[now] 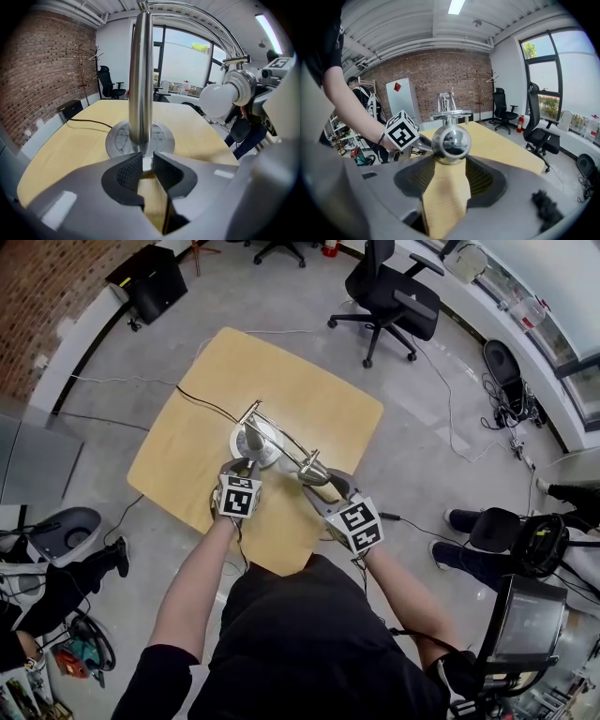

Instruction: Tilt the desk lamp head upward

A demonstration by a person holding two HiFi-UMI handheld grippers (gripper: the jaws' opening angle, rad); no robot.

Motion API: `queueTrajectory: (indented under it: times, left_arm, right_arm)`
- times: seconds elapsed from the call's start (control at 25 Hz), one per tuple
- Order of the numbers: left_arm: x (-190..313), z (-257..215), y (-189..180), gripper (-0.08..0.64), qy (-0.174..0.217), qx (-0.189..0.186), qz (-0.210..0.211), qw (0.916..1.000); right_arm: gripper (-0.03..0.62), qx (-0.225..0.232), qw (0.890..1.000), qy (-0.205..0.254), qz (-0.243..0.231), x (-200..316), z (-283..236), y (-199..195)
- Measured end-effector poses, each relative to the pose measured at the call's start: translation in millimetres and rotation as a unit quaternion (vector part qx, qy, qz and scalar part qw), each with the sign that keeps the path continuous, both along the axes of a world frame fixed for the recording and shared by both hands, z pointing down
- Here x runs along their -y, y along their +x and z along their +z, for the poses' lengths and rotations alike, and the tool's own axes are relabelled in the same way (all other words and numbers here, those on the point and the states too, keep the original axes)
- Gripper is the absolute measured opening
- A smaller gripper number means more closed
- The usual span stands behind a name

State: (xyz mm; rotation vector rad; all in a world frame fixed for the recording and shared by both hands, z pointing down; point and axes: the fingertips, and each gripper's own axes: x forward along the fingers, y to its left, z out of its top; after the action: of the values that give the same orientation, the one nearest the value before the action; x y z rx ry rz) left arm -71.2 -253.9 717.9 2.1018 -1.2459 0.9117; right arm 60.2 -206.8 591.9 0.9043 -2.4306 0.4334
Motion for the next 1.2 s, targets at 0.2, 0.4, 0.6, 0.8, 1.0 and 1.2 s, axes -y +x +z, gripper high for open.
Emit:
queueTrajectory:
  times: [0.2,0.4,0.6,0.8,1.0,1.2]
  left_arm:
    - [3.7,5.3,5.0,0.078,0.002,0.001,0.002,1.0000]
    - [8.0,8.3,10.3,0.078,0.003,0.000,0.002,1.0000]
    - [10.6,9.0,11.1,0.078,0.005,-0.003,0.004,1.0000]
    - [12.5,9.8,13.0,0.078,0.006,-0.006,0.005,1.0000]
    - [14.1,11.9,13.0,0.078,0.007,-0.006,0.005,0.9999]
    - [14.9,11.5,14.7,0.078,0.008,-0.007,0.005,0.9999]
  right_arm:
    - [0.209,0.008,1.000,0.005,0.018,-0.1,-9.8,10.2]
    - [0.209,0.018,0.999,0.016,0.028,1.3,-24.4,21.9]
    - [0.209,0.021,0.999,0.031,0.033,2.5,-40.4,26.7]
    - [0.209,0.028,0.998,0.047,0.042,4.3,-59.6,31.7]
    - [0.209,0.033,0.996,0.068,0.044,6.8,-79.9,34.1]
    - [0.209,0.041,0.994,0.084,0.048,10.8,-98.9,36.4]
